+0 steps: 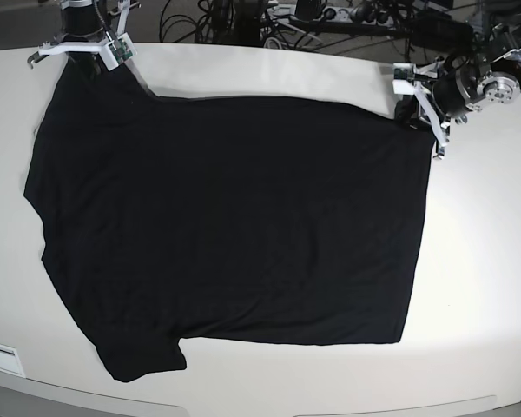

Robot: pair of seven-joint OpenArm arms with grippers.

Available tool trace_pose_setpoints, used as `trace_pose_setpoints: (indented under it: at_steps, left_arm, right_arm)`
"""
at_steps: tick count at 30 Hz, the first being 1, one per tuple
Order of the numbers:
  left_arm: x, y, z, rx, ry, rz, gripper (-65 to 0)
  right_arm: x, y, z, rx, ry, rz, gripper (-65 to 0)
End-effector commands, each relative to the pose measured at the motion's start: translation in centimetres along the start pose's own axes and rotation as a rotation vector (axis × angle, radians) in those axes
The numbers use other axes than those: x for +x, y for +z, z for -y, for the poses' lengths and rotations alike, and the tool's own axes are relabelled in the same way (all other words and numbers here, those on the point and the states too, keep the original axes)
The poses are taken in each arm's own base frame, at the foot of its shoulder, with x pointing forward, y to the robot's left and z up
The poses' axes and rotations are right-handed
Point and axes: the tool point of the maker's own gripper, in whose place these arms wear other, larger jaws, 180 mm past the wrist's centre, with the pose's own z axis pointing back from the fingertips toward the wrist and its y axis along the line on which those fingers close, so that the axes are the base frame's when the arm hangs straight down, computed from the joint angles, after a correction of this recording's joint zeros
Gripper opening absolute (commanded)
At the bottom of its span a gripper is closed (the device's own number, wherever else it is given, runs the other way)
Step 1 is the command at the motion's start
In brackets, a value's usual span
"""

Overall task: Fold the T-shirt properly
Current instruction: 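Lift the shoulders with both grippers and drag the shirt toward the robot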

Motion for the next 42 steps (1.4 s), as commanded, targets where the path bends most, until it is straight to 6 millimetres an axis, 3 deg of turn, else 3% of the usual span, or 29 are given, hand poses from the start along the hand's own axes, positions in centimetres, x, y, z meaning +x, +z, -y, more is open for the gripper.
trace_pose_setpoints:
  at_steps: [1,11,19,21,26,33,35,40,42]
  left_arm:
    - [-0.1,0.8,-0.5,0.013,-0.031,-0.005,-65.0]
    - [2.8,2.7,2.7,-0.031,-0.032,0.019,-65.0]
    - [3.1,3.2,5.7,-0.094,-0.055,-0.005,-65.0]
    - [2.5,3.2,4.9,-0.052,-0.070,-0.036,-65.0]
    - [-0.4,4.1,-1.3,0.251,-0.187,-0.212,-65.0]
    - [-0.1,5.2,-7.4,0.479,-0.190,-0.160,-65.0]
    - [0.7,5.2,-8.2,0.500,-0.198,-0.104,-65.0]
    - [2.7,3.6,-6.0,0.328,-0.142,0.035,-65.0]
    - [2.7,3.2,-6.4,0.328,-0.102,0.037,-65.0]
  right_arm:
    - [0.1,0.6,0.4,-0.012,0.006,0.007,-65.0]
    - [-3.5,2.9,-1.8,0.065,0.015,-0.118,-65.0]
    - [-4.7,3.7,-2.8,0.106,-0.023,-0.164,-65.0]
    - [-4.5,3.6,-2.4,0.086,-0.006,-0.156,-65.0]
    - [-4.2,3.5,-1.0,0.014,0.036,-0.142,-65.0]
    - [0.3,1.3,2.6,-0.144,0.044,0.033,-65.0]
    - [2.3,0.6,3.7,-0.183,0.022,0.105,-65.0]
    - [5.9,-1.3,4.1,-0.132,-0.028,0.211,-65.0]
    - [7.0,-1.7,4.4,-0.125,-0.041,0.249,-65.0]
